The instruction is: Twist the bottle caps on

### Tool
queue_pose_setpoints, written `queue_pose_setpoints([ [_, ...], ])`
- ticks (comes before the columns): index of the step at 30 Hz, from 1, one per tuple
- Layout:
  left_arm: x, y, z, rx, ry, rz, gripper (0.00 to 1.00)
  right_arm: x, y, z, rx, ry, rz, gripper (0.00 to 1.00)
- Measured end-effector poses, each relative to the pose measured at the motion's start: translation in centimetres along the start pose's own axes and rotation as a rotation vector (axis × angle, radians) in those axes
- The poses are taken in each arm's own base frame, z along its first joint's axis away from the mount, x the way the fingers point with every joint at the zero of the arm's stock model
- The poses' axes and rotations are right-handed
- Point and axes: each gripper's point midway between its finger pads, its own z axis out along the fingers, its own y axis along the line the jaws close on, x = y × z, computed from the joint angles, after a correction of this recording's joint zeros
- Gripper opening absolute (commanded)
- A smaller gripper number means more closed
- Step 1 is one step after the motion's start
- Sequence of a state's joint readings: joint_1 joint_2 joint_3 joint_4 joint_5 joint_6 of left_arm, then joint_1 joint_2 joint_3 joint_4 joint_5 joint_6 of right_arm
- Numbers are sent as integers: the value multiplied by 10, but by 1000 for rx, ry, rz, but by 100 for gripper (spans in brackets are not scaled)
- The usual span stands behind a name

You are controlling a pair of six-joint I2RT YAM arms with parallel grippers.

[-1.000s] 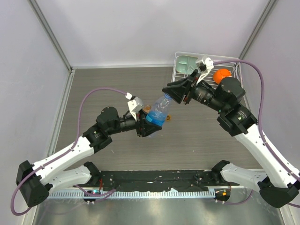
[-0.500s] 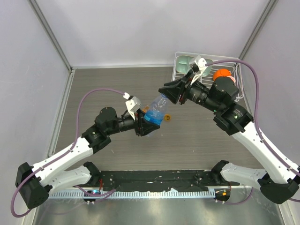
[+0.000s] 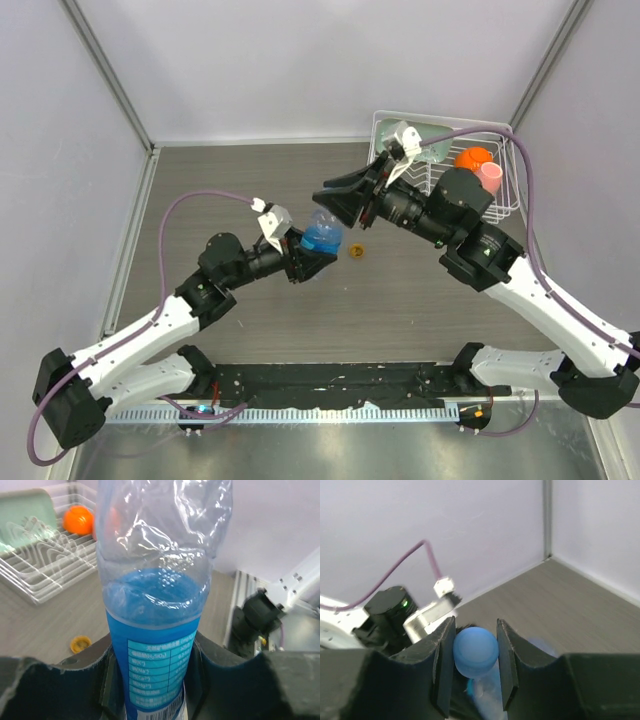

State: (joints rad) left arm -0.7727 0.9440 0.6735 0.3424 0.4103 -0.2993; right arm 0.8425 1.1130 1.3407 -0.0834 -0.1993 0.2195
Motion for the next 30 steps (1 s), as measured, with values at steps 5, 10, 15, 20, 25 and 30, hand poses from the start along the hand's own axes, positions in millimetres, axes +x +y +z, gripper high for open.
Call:
queue_pose_setpoints([
  [5,-35,11,1,-52,-140,75,1,32,29,3,-78,112,35,20],
  [10,-50,12,-5,-62,-189,128,0,51,36,0,-95,196,47,20],
  [15,-45,7,-15,-44,-187,190,0,19,47,-4,-117,165,42,20],
  [20,-27,-2,-15,14,-151,204,0,-29,47,-7,-96,60,19,20],
  [25,-25,-4,-10,41,-156,200,0,-50,42,-8,-54,11,12,23],
  [30,-31,-8,-8,65,-181,204,0,-46,33,0,-14,25,8,24],
])
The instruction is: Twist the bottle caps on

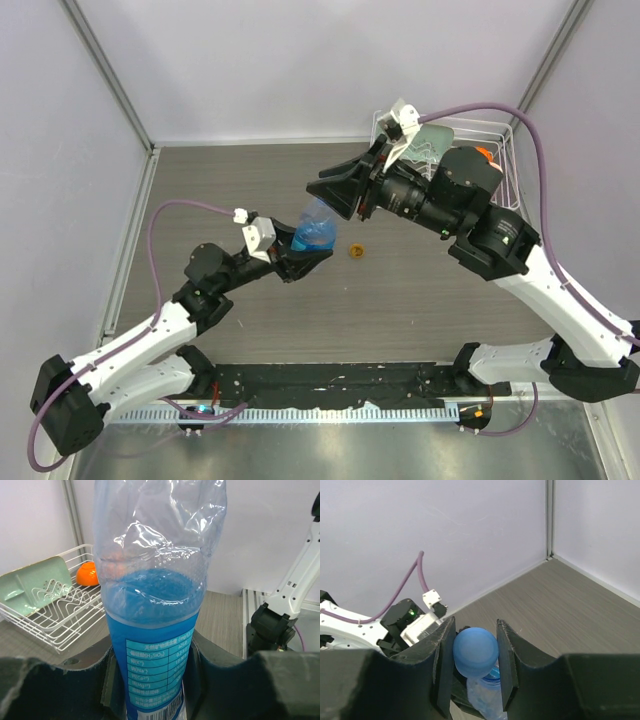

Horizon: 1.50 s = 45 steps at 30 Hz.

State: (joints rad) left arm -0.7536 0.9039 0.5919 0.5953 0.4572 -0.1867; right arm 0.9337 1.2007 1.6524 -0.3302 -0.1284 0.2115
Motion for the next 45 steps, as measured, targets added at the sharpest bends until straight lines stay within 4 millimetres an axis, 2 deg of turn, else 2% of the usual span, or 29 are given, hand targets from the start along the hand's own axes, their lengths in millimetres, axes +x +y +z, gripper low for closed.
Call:
queue_pose_setpoints([
  [3,-4,-3,0,11,-16,-6,0,10,-7,6,25,25,-2,25],
  [19,-1,-7,-5,15,-26,-31,0,18,-16,6,58,53,-46,25],
  [30,1,-5,-6,2,-24,-36,0,22,-13,7,28,81,-67,40],
  [38,0,-4,-5,-4,-26,-36,0,23,-10,6,9,85,-68,55],
  [45,0,-4,-5,-7,-27,-35,0,23,-10,6,6,85,-67,57],
])
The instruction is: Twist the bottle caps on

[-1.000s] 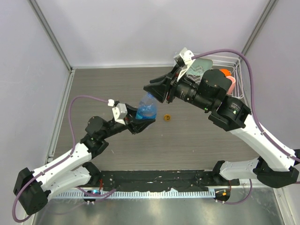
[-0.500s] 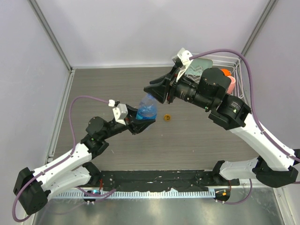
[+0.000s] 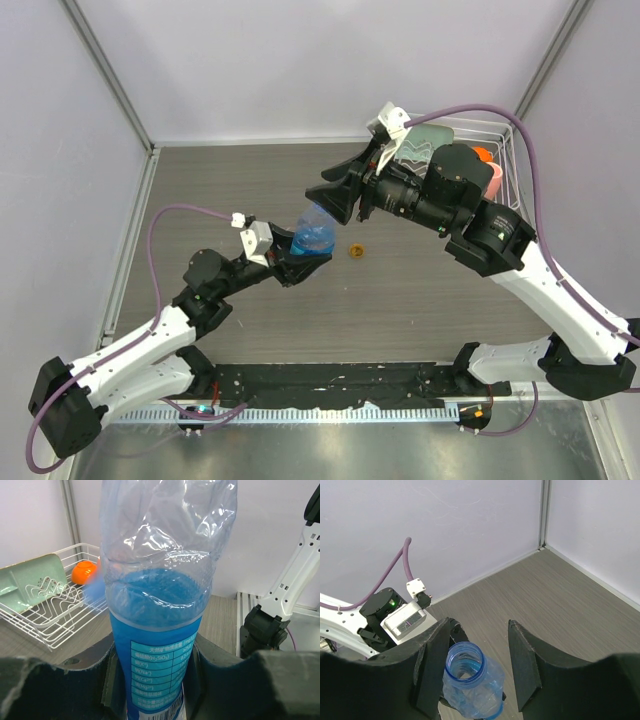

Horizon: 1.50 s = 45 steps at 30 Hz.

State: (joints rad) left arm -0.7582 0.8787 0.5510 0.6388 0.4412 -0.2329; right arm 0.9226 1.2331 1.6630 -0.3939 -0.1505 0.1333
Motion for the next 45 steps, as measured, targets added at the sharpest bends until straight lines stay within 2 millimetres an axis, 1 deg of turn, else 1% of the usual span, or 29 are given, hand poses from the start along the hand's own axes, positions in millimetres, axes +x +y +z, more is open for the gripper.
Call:
queue_pose_setpoints([
  [6,0,0,0,-3,-1,0,0,1,2,1,-10,3,1,54],
  [9,-2,5,-1,-32,-11,-6,0,9,3,1,-16,32,6,48],
  [12,-3,12,-6,-75,-8,-16,0,15,-2,3,6,46,7,36],
  [13,0,14,-8,-86,5,-20,0,18,-6,3,29,46,9,30],
  [16,19,26,-19,-147,90,-16,0,36,-20,-1,114,65,47,29],
  [20,53,39,-39,-184,238,76,0,77,-40,-10,236,117,130,31],
  [21,62,42,-45,-187,278,103,0,92,-45,-13,262,131,156,31],
  [24,90,47,-63,-173,421,198,0,126,-58,-23,321,175,219,31],
  [25,97,50,-67,-173,458,218,0,136,-63,-26,338,188,238,31],
  [29,120,63,-81,-176,598,309,0,183,-103,-34,427,257,359,30],
  [30,124,65,-85,-173,623,336,0,194,-110,-35,447,274,369,33],
  [31,131,67,-94,-177,666,355,0,202,-125,-39,498,275,369,35],
  [33,148,70,-114,-180,748,377,0,217,-160,-53,630,274,359,39],
  [34,154,71,-121,-181,779,383,0,225,-175,-60,687,274,355,43],
  [35,162,72,-130,-185,820,390,0,231,-185,-66,726,281,353,45],
  [37,174,73,-145,-186,886,396,0,242,-193,-70,753,292,349,47],
  [39,182,73,-155,-182,928,402,0,248,-195,-70,750,293,348,48],
  [41,188,73,-162,-179,957,410,0,248,-194,-67,735,284,348,49],
  [45,191,73,-173,-179,995,421,0,248,-191,-56,681,261,351,50],
])
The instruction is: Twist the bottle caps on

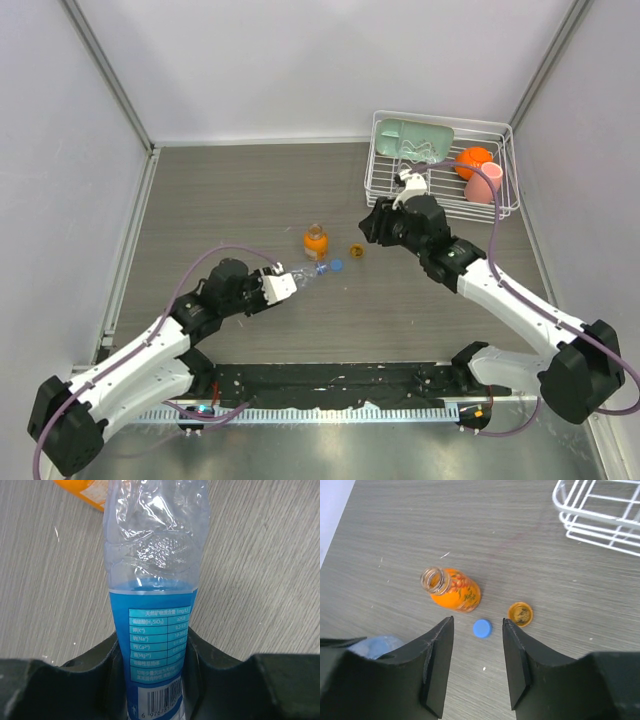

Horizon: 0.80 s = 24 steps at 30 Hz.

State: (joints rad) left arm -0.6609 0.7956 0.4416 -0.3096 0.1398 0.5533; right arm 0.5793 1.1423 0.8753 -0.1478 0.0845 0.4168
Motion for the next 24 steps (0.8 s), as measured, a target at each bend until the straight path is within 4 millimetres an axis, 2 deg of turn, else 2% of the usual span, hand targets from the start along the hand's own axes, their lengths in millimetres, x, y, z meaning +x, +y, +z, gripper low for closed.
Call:
queue_pose_setpoints([
  [3,4,1,-5,-8,15,17,0,20,3,7,-52,26,0,50],
  [7,7,0,-15,-17,21,34,0,67,-2,20,-59,124,-17,52],
  [11,7,-3,-24,-15,22,2,0,111,8,34,-56,212,-88,55],
  [14,-1,-3,-31,-18,-1,-49,0,137,14,41,-57,246,-155,57],
  [17,-11,-1,-35,-26,-30,-98,0,153,14,44,-50,256,-198,59],
  [24,-22,0,-37,-19,-49,-184,0,168,6,58,-10,236,-237,61],
])
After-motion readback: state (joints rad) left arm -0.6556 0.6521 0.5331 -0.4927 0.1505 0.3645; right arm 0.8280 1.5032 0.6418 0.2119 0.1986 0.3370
